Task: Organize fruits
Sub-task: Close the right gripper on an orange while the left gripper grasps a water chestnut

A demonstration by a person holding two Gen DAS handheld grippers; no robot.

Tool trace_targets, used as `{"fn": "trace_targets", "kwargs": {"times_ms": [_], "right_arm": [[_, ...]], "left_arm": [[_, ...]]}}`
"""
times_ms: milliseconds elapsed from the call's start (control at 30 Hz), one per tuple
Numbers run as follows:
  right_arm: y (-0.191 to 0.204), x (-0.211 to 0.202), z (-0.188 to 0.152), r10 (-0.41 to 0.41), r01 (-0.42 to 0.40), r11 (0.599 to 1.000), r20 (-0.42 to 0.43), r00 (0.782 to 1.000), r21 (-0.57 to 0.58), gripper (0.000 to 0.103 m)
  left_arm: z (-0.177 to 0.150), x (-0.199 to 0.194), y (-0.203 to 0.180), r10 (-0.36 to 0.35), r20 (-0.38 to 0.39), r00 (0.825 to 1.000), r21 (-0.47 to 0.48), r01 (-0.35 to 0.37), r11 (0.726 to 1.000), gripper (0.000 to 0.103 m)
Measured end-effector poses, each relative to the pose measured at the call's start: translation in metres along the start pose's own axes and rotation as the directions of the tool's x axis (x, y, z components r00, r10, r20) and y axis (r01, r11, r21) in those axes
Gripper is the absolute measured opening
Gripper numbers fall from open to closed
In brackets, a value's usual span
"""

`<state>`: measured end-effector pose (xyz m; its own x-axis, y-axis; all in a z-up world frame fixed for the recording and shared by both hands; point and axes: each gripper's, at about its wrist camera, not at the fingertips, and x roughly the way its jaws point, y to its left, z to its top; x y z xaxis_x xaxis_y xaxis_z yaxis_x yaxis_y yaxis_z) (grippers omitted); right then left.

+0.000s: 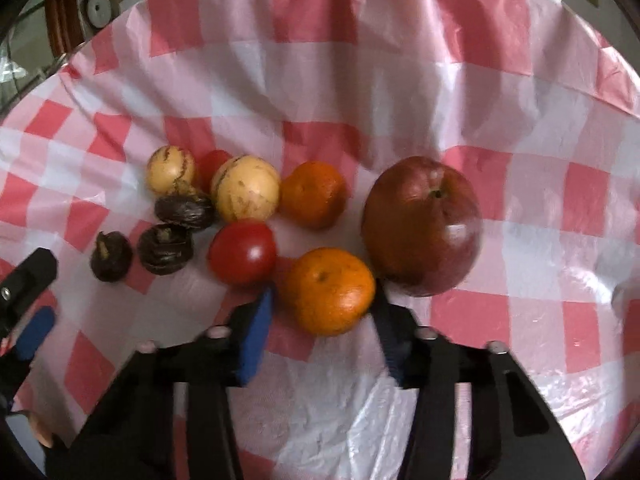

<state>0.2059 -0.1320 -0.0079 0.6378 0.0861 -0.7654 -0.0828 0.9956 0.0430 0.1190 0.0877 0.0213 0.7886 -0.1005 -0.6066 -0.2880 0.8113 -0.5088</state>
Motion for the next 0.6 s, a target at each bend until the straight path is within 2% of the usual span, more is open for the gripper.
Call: {"fn": "trace_targets", "kwargs": {"times_ms": [100,167,300,400,467,533,600], "right_arm": [[-0.01,-0.008,-0.008,0.024,-0.025,0.998,0.016,1.0,0.055,0.042],[-0.024,-0.022,-0.019,0.059,-0.067,0.989,0.064,0.996,0.133,0.042],[-0.054,-0.032,-0.035,0.137,-0.166,0.943,0.119,0.983,0.287,0.042],[-0.065,-0.028,-0.034,0.194,-0.23,0.918,0.139,0.971,0.323,0.042],[-0.066,-0.026,-0.031,0.208,-0.243,0.913,0.141,0.968,0.327,0.042],[-0.067,-0.024,-0.031,0.224,-0.259,0.911,0.141,0.964,0.322,0.042],[-0.065,-0.024,-0.031,0.229,-0.262,0.91,0.139,0.964,0.32,0.042]], "left_arm": [[0.004,0.001,0.004,0.022,0.002,1.0,-0.003,-0.022,1.0,0.095],[0.006,0.004,0.002,0.037,-0.01,0.999,0.03,-0.037,0.999,0.088],[0.007,0.009,-0.005,0.087,-0.031,0.996,0.108,-0.083,0.991,0.08],[0.011,0.021,-0.008,0.112,-0.07,0.991,0.168,-0.099,0.981,0.074],[0.014,0.027,-0.011,0.131,-0.077,0.988,0.199,-0.113,0.973,0.073],[0.013,0.036,-0.023,0.147,-0.087,0.985,0.271,-0.119,0.955,0.073],[0.013,0.043,-0.032,0.136,-0.111,0.985,0.314,-0.095,0.945,0.071]]}}
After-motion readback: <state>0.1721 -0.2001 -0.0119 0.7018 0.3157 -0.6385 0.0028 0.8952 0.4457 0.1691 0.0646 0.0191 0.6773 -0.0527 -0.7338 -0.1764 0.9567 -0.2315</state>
